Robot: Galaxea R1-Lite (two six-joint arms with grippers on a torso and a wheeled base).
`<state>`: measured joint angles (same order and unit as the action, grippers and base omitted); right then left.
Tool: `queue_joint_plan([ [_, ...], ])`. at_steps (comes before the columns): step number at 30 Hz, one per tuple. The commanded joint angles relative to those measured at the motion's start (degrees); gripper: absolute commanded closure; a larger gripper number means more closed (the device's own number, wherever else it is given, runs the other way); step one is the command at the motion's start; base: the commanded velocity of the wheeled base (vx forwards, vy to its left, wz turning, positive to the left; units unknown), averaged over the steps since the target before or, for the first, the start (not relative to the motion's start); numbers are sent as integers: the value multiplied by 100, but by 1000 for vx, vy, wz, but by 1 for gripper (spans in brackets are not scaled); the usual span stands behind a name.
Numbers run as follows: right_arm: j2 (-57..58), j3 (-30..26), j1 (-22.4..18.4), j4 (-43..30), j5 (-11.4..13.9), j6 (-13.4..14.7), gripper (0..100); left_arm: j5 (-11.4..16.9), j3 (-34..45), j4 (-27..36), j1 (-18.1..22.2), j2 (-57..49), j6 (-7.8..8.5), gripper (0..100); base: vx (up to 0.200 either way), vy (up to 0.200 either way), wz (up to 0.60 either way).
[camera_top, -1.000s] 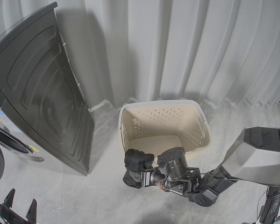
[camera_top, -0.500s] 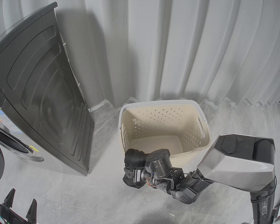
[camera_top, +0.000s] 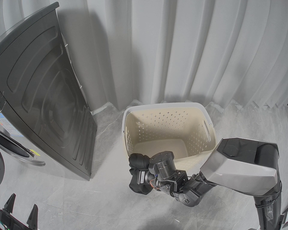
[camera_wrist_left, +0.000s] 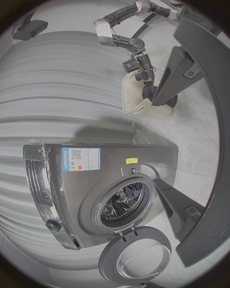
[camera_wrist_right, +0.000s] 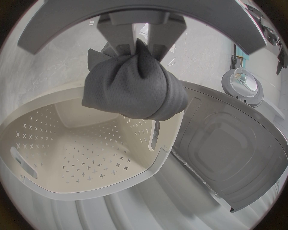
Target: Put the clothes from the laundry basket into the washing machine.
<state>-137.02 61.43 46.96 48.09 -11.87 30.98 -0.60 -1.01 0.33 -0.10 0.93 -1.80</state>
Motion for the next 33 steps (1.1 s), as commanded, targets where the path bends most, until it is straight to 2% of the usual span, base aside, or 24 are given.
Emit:
queue_joint_plan([
  [1,457,-272,59,-19,1,40,100,-2,84,2,1,-66,-4,0,0,0,0],
  [2,457,-272,59,-19,1,40,100,-2,84,2,1,-66,-4,0,0,0,0],
  [3,1107,-843,147,7,1,31,100,-2,84,2,1,-66,-4,0,0,0,0],
  [6,2013,-1511,279,16,27,5,100,-2,84,2,1,-66,-4,0,0,0,0],
  [7,2013,-1511,279,16,27,5,100,-2,84,2,1,-66,-4,0,0,0,0],
  [10,3006,-2065,305,-54,36,-74,100,-2,84,2,1,-66,-4,0,0,0,0],
  [13,3982,-2821,305,-37,133,-364,100,-2,84,2,1,-66,5,0,0,0,0],
  [16,4975,-3453,147,-28,502,-733,100,-11,84,2,10,-66,5,0,0,0,0],
  [18,5317,-3603,41,-46,660,-777,100,-11,84,2,10,-66,-4,0,0,0,0],
  [20,5968,-3893,-213,-81,1099,-856,100,-11,84,2,10,-66,5,0,0,0,0],
  [22,6311,-3990,-407,-142,1477,-971,100,-28,92,-7,10,-66,13,0,0,0,0],
  [24,6469,-3963,-530,-186,1653,-1032,100,-28,92,-7,10,-66,40,0,0,0,0],
  [25,6680,-3946,-732,-274,1882,-1120,100,-19,92,-7,10,-66,93,0,0,0,0],
  [26,6794,-3919,-837,-318,1970,-1173,100,-19,92,-7,10,-66,128,0,0,0,0],
  [28,6891,-3875,-952,-397,2005,-1243,100,-19,101,-7,10,-66,136,0,0,0,0],
  [30,6917,-3743,-1154,-511,1996,-1507,100,-11,101,-7,19,-75,189,0,-100,0,0],
  [31,6917,-3717,-1242,-538,1996,-1639,100,-2,101,-7,19,-66,180,0,-200,0,0],
  [33,6926,-3682,-1303,-546,1996,-1718,100,-2,92,-7,10,-66,119,0,-200,0,0],
])
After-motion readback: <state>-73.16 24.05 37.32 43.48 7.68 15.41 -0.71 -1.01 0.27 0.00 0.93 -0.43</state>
